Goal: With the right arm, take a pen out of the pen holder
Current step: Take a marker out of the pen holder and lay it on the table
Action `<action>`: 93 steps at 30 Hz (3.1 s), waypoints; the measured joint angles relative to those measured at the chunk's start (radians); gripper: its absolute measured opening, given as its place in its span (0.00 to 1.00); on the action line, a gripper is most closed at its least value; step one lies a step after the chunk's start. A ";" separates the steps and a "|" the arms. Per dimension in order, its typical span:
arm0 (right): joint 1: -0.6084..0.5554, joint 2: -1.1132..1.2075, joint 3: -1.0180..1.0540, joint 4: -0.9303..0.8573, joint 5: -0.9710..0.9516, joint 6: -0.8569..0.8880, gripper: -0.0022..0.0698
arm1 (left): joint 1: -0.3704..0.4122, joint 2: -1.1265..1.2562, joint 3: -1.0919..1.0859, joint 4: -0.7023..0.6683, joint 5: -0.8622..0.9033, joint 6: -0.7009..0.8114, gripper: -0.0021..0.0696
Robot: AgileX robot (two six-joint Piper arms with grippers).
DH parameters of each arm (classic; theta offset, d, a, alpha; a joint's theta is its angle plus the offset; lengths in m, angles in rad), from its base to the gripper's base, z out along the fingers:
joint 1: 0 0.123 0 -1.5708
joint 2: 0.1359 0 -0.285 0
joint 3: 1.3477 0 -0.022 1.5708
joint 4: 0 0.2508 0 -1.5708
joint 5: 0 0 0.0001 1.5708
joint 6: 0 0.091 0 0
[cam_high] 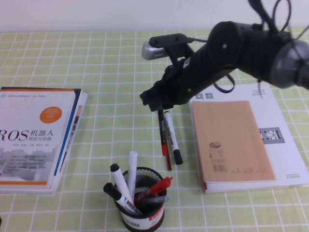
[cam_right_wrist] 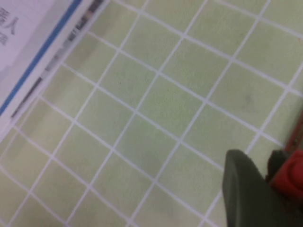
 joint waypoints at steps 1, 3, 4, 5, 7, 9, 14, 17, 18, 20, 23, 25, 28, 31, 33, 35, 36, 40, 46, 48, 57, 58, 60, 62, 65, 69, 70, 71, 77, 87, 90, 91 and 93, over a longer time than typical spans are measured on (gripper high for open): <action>-0.002 0.028 -0.032 0.000 0.021 0.007 0.10 | 0.000 0.000 0.000 0.000 0.000 0.000 0.02; -0.002 0.095 -0.108 0.000 0.068 0.015 0.10 | 0.000 0.000 0.000 0.000 0.000 0.000 0.02; -0.004 0.127 -0.144 0.000 0.087 0.019 0.10 | 0.000 0.000 0.000 0.000 0.000 0.000 0.02; -0.006 0.151 -0.180 0.000 0.103 0.028 0.10 | 0.000 0.000 0.000 0.000 0.000 0.000 0.02; -0.013 0.208 -0.241 0.000 0.136 0.046 0.10 | 0.000 0.000 0.000 0.000 0.000 0.000 0.02; -0.023 0.259 -0.303 0.000 0.171 0.065 0.10 | 0.000 0.000 0.000 0.000 0.000 0.000 0.02; -0.034 0.338 -0.407 0.009 0.213 0.098 0.10 | 0.000 0.000 0.000 0.000 0.000 0.000 0.02; -0.038 0.369 -0.428 0.018 0.208 0.107 0.10 | 0.000 0.000 0.000 0.000 0.000 0.000 0.02; -0.037 0.375 -0.430 0.020 0.203 0.109 0.10 | 0.000 0.000 0.000 0.000 0.000 0.000 0.02; -0.040 0.385 -0.431 0.021 0.199 0.113 0.10 | 0.000 0.000 0.000 0.000 0.000 0.000 0.02; -0.041 0.396 -0.434 0.021 0.193 0.113 0.11 | 0.000 0.000 0.000 0.000 0.000 0.000 0.02; -0.041 0.401 -0.434 0.005 0.190 0.113 0.12 | 0.000 0.000 0.000 0.000 0.000 0.000 0.02; -0.042 0.405 -0.434 -0.022 0.190 0.113 0.20 | 0.000 0.000 0.000 0.000 0.000 0.000 0.02; -0.046 0.407 -0.434 -0.028 0.182 0.115 0.30 | 0.000 0.000 0.000 0.000 0.000 0.000 0.02; -0.049 0.407 -0.434 -0.032 0.180 0.132 0.37 | 0.000 0.000 0.000 0.000 0.000 0.000 0.02; -0.051 0.407 -0.434 -0.037 0.179 0.144 0.41 | 0.000 0.000 0.000 0.000 0.000 0.000 0.02; -0.051 0.407 -0.434 -0.038 0.178 0.151 0.42 | 0.000 0.000 0.000 0.000 0.000 0.000 0.02; -0.051 0.397 -0.434 -0.058 0.197 0.151 0.43 | 0.000 0.000 0.000 0.000 0.000 0.000 0.02; -0.010 0.254 -0.372 -0.132 0.250 0.151 0.23 | 0.000 0.000 0.000 0.000 0.000 0.000 0.02; 0.014 0.164 -0.296 -0.160 0.240 0.151 0.11 | 0.000 0.000 0.000 0.000 0.000 0.000 0.02; 0.043 -0.266 0.219 -0.196 0.085 0.151 0.02 | 0.000 0.000 0.000 0.000 0.000 0.000 0.02; 0.043 -0.305 0.260 -0.199 0.072 0.151 0.02 | 0.000 0.000 0.000 0.000 0.000 0.000 0.02; 0.043 -0.401 0.353 -0.207 0.051 0.151 0.01 | 0.000 0.000 0.000 0.000 0.000 0.000 0.02; 0.043 -0.474 0.426 -0.215 0.042 0.151 0.01 | 0.000 0.000 0.000 0.000 0.000 0.000 0.02; 0.043 -0.595 0.529 -0.219 0.033 0.151 0.01 | 0.000 0.000 0.000 0.000 0.000 0.000 0.02; 0.043 -0.716 0.645 -0.218 0.040 0.151 0.01 | 0.000 0.000 0.000 0.000 0.000 0.000 0.02; 0.043 -0.739 0.668 -0.218 0.059 0.151 0.01 | 0.000 0.000 0.000 0.000 0.000 0.000 0.02; 0.043 -0.755 0.681 -0.220 0.077 0.151 0.01 | 0.000 0.000 0.000 0.000 0.000 0.000 0.02; 0.043 -0.852 0.701 -0.244 0.191 0.151 0.01 | 0.000 0.000 0.000 0.000 0.000 0.000 0.02; 0.020 -0.969 0.737 -0.326 0.176 0.151 0.01 | 0.000 0.000 0.000 0.000 0.000 0.000 0.02; -0.072 -1.044 0.831 -0.301 0.078 0.109 0.01 | 0.000 0.000 0.000 0.000 0.000 0.000 0.02; -0.115 -1.077 0.881 -0.273 0.029 0.063 0.01 | 0.000 0.000 0.000 0.000 0.000 0.000 0.02; -0.197 -1.143 0.999 -0.193 -0.075 -0.056 0.01 | 0.000 0.000 0.000 0.000 0.000 0.000 0.02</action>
